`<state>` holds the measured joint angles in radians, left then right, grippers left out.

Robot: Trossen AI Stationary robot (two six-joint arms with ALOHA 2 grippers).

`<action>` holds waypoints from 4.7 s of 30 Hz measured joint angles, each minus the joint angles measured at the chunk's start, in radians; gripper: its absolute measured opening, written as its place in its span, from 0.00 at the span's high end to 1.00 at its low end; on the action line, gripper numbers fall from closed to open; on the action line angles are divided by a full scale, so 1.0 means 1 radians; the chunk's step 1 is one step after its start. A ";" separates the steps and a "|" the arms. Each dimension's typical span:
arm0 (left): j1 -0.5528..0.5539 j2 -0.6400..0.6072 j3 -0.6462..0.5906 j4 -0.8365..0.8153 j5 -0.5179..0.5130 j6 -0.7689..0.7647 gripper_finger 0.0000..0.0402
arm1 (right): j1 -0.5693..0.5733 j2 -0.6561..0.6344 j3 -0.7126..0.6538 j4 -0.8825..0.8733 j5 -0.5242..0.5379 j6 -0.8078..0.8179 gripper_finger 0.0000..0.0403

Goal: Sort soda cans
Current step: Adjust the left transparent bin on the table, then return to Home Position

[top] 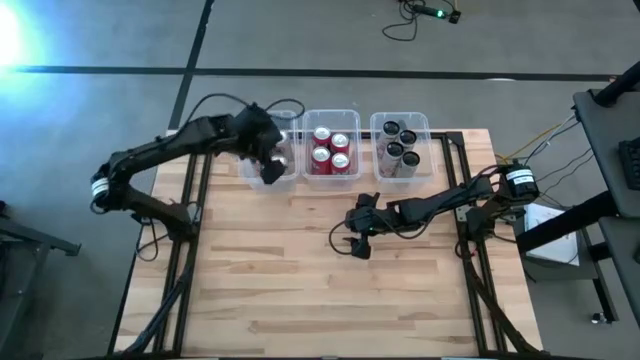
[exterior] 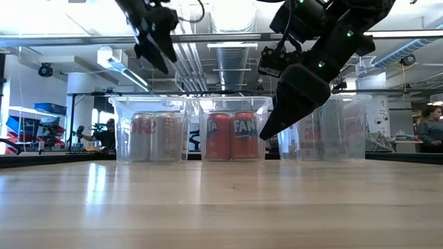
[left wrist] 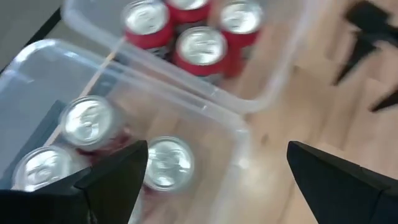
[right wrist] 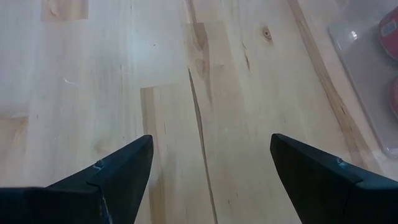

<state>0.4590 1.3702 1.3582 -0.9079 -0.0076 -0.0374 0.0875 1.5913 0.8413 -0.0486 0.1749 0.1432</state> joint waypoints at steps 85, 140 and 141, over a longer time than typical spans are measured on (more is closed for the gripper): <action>-0.027 -0.095 -0.342 0.016 -0.081 0.567 0.91 | -0.003 0.000 0.000 0.031 0.009 0.082 0.20; -0.281 -0.444 -0.458 0.603 0.230 -0.047 0.51 | 0.043 -0.592 -0.205 0.279 0.089 -0.259 0.35; -0.298 -0.457 -0.501 0.656 0.207 -0.055 0.51 | 0.049 -0.614 -0.242 0.325 0.089 -0.259 0.36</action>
<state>0.1610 0.9133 0.8573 -0.2520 0.1992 -0.0922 0.1363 0.9777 0.5991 0.2767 0.2634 -0.1154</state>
